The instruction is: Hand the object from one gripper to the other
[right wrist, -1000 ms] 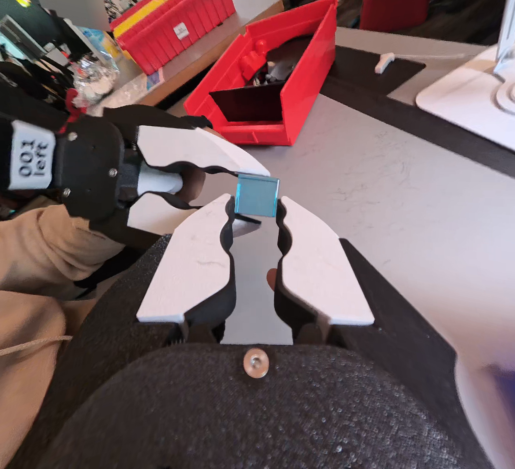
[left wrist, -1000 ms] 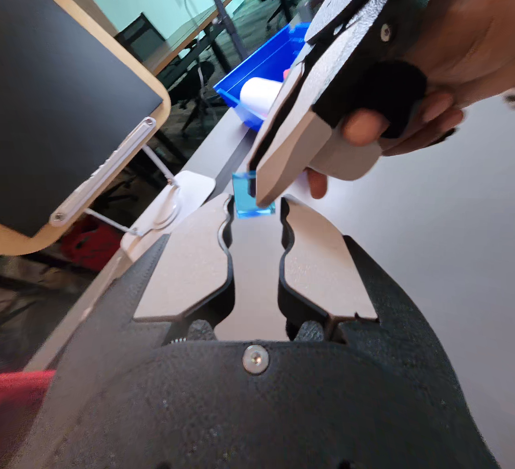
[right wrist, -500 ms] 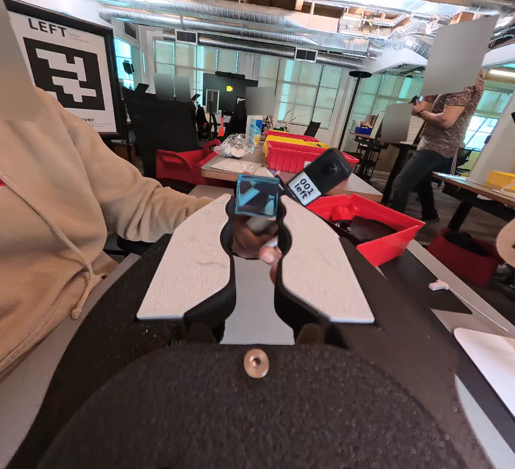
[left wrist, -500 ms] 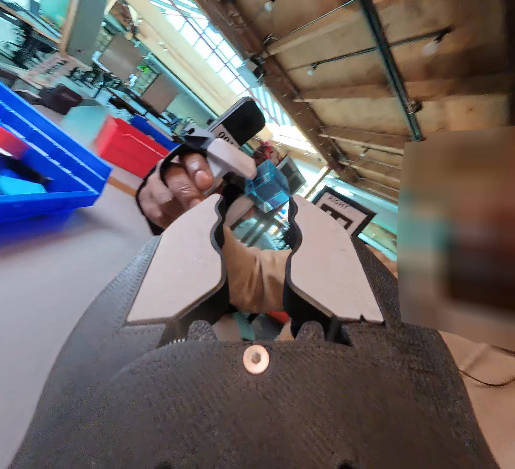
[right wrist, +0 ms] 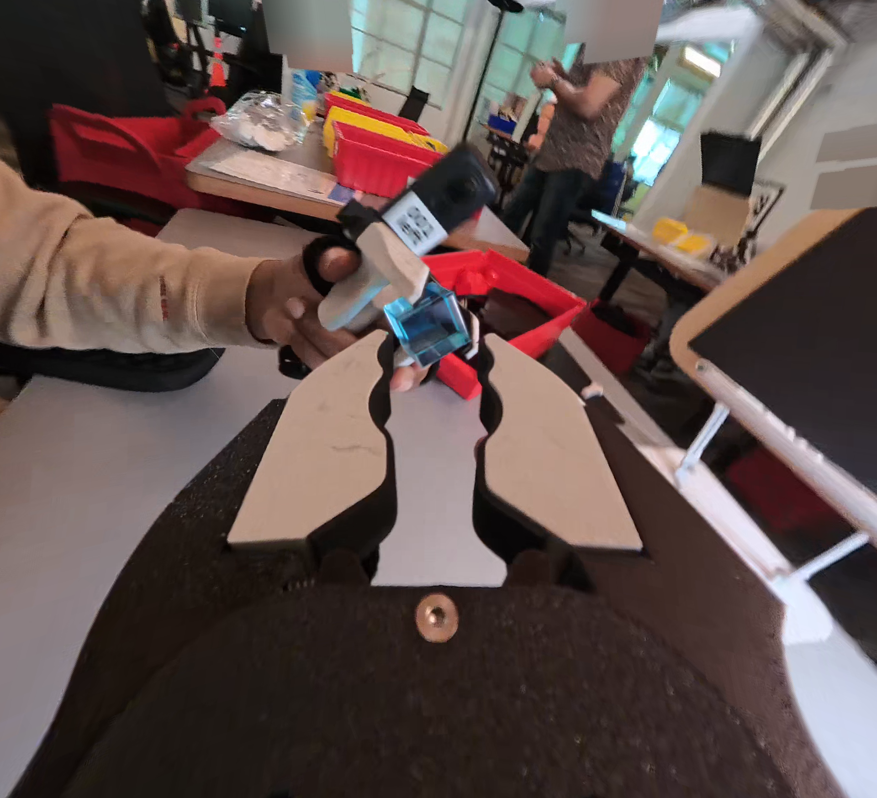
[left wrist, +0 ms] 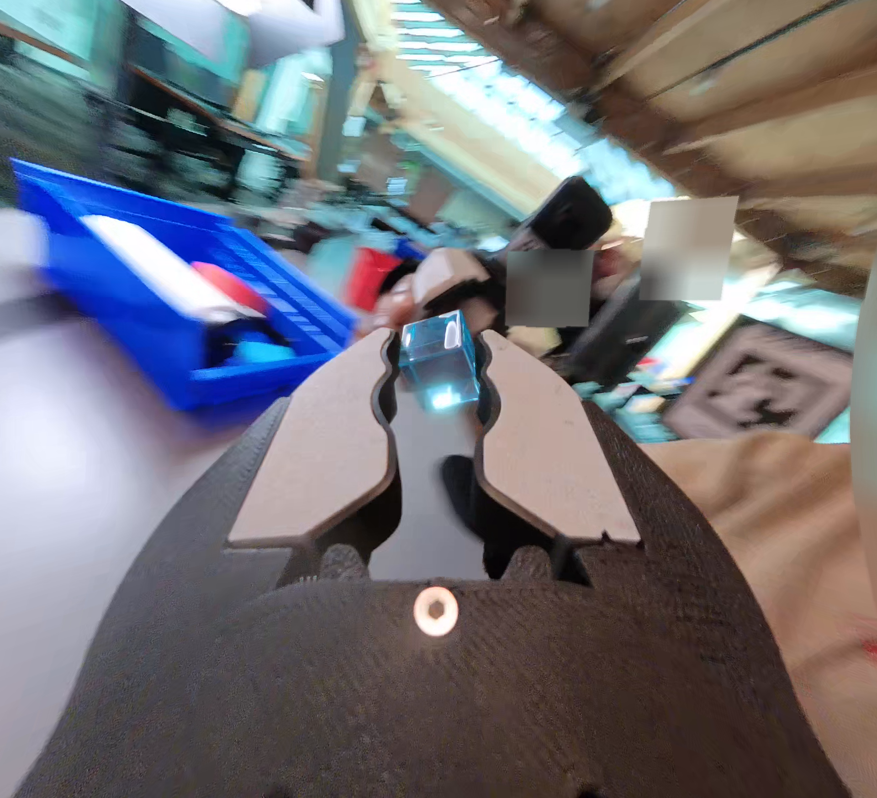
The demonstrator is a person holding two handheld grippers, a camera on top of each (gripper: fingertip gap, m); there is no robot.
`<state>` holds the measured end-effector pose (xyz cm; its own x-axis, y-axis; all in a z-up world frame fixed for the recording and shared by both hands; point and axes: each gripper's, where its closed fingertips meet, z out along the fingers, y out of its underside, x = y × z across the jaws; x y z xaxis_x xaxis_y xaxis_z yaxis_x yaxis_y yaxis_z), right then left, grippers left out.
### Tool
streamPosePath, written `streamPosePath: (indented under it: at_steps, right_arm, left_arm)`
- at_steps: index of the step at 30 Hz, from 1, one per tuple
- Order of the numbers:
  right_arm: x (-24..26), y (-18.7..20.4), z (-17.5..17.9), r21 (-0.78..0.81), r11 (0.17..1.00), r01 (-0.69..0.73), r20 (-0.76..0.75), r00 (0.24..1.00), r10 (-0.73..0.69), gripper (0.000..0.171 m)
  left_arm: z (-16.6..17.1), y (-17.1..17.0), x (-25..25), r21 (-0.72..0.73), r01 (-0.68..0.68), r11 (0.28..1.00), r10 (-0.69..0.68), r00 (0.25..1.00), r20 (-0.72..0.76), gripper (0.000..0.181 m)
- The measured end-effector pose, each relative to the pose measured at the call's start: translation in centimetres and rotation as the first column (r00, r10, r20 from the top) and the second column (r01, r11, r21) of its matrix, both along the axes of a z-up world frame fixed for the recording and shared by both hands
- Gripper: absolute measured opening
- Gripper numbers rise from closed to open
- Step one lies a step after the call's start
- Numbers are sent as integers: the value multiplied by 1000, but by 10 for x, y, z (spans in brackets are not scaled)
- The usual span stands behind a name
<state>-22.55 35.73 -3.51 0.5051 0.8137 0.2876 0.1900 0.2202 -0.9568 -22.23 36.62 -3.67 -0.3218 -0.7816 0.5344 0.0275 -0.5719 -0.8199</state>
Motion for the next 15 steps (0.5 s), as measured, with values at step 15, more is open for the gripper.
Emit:
streamPosePath:
  at_steps: [15]
  right_arm:
    - [8, 50, -61, -517, 779, 354, 98, 929, -357, 48]
  left_arm:
    - [-65, 56, 13, 951, -273, 144, 754, 653, 74, 30]
